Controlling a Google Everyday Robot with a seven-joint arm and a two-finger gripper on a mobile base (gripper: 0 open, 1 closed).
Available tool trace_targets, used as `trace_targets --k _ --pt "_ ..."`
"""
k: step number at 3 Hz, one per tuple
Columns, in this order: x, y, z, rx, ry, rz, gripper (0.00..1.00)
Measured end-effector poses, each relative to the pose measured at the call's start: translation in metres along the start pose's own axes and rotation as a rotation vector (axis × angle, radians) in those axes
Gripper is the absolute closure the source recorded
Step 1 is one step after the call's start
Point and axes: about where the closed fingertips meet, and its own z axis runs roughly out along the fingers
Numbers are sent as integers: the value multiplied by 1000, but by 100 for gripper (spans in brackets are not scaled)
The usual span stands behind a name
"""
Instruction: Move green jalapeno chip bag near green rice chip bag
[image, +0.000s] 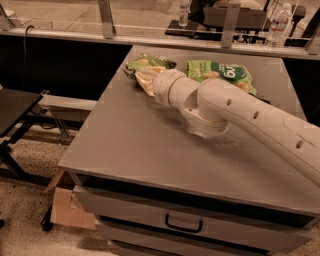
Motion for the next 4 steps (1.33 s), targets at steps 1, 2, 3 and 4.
trace_targets --k 1,2,3,4 --pt "-4 -1 0 -7 -4 -4 100" --pt "-3 -9 -24 35 15 1 100" --pt "6 -19 -53 86 53 -2 100" --pt "23 -31 -85 152 96 0 100"
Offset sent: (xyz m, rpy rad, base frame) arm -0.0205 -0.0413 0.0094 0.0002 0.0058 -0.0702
